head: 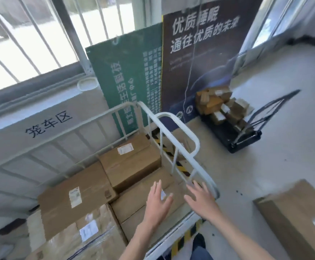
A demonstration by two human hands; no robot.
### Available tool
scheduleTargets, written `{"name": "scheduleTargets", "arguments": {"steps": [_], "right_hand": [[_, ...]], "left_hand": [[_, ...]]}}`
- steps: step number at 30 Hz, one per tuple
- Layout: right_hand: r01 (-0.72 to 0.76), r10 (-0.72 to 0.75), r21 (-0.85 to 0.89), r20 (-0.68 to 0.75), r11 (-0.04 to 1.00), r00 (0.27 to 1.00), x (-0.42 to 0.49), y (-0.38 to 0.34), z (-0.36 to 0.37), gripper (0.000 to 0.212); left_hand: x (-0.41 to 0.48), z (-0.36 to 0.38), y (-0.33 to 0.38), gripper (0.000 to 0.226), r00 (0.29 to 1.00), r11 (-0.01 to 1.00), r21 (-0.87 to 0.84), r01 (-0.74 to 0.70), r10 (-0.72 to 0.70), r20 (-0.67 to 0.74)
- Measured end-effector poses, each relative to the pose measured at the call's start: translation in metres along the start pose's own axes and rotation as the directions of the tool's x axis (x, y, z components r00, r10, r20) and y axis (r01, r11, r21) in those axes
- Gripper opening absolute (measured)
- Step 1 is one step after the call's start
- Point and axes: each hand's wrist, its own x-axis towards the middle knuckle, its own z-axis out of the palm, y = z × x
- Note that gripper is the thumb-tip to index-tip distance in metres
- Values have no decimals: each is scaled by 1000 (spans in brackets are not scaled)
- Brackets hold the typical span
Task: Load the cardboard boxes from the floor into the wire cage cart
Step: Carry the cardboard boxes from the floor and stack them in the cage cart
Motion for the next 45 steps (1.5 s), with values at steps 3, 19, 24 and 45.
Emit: {"name": "scheduleTargets", "arguments": {"steps": [3, 19, 24, 45], "right_hand": [[-44, 48, 45, -94, 998, 994, -28, 33, -8, 61], [-383, 565, 481, -320, 789, 761, -181, 326, -113, 64], [-403, 660, 597, -303, 693, 687, -203, 432, -117, 66], [-428, 930, 903, 188, -38, 315, -143, 712, -67, 66]], "left_hand": [[-9, 28, 45, 78, 992, 996, 35, -84, 80, 100], [-32, 316, 297, 74, 717, 789, 183, -587, 401, 571], [-39, 412, 338, 71, 657, 754, 189, -629, 386, 648], [172, 768, 365, 74, 565, 712, 409, -571, -20, 825]]}}
